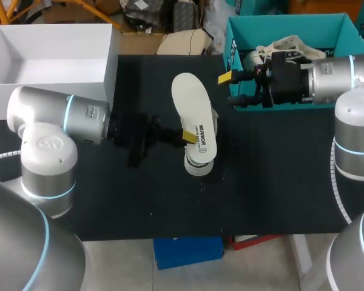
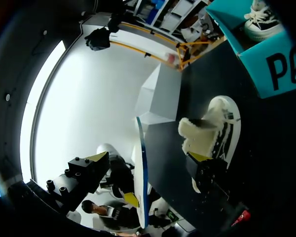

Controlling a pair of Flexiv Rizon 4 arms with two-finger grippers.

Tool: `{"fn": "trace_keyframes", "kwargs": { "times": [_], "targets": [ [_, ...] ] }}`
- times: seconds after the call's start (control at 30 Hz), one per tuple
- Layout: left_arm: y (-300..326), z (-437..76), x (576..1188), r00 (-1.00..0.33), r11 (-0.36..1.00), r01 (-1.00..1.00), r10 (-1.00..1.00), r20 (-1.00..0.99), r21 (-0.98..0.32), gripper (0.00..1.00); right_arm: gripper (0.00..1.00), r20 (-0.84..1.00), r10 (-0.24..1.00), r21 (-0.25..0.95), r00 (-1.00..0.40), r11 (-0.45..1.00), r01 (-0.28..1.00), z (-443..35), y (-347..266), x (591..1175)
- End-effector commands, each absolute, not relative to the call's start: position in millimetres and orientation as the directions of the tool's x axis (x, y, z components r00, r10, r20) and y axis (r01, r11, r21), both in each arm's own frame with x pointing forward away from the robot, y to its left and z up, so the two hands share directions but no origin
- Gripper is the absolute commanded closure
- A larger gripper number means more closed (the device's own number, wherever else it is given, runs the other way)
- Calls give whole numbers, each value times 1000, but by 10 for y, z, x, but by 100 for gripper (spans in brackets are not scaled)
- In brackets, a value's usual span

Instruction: Take the shoe out of the shoebox, open the shoe tongue, remove and reinsert the insole, then place the shoe into the shoebox

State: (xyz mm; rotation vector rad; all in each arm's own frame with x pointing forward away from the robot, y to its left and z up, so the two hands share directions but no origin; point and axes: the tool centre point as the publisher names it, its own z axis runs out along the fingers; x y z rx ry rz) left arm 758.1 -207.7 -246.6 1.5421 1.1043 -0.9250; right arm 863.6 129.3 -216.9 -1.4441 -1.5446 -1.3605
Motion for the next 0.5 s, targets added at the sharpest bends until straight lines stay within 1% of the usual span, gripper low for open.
{"fn": "trace_keyframes", "kwargs": {
  "times": [0.03,0.1,0.2,0.37,0.5],
  "targets": [
    [-2086,-2468,7574,297,-97,954,206,-932,283,100,0,923,322,265,-212,-129,956,-2178,1307,8634],
    [-2086,-2468,7574,297,-97,954,206,-932,283,100,0,923,322,265,-212,-129,956,-2178,1307,8634],
    [-2086,-2468,7574,297,-97,954,206,-932,283,100,0,932,277,264,-236,-68,962,-2192,1324,8579],
    [-2086,-2468,7574,297,-97,954,206,-932,283,100,0,944,200,272,-262,-22,962,-2148,1383,8512],
    [-2086,-2468,7574,297,-97,954,206,-932,283,100,0,952,169,258,-256,9,966,-2170,1430,8425]
  ]
}}
